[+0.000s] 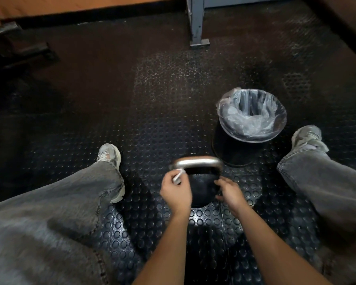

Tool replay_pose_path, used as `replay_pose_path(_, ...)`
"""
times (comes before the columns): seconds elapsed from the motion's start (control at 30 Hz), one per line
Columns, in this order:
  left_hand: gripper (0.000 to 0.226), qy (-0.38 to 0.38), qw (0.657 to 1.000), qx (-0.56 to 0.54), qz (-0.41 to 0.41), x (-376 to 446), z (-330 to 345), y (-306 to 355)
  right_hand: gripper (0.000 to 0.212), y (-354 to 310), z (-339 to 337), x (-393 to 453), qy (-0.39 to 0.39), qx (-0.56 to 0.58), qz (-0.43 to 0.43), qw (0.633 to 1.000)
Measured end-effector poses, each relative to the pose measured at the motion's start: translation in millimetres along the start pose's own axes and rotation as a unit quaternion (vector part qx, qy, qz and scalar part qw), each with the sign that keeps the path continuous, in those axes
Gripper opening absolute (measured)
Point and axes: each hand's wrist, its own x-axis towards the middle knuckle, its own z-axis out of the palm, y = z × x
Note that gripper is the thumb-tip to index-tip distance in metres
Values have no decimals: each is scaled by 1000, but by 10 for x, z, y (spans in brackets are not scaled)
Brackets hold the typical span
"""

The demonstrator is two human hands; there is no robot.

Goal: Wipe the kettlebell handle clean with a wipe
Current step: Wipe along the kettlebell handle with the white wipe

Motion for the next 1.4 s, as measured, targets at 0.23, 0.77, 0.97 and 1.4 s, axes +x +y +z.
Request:
replay_pose_path(0.23,6,95,976,-108,-163,168,15,68,52,-9,18,12,12,-5,1,1000)
replay_pose_path(0.77,7,88,984,-89,-128,117,57,115,51,-9,3,-27,2,2,0,1000)
replay_pose_path(0.97,13,-10,992,23,124,-103,68,134,50,-5,-4,-45,1,4,-7,1000)
replay_pose_path(1.4,14,-25,993,4,112,-165,75,208,47,-27,23,-41,14,7,-6,1000)
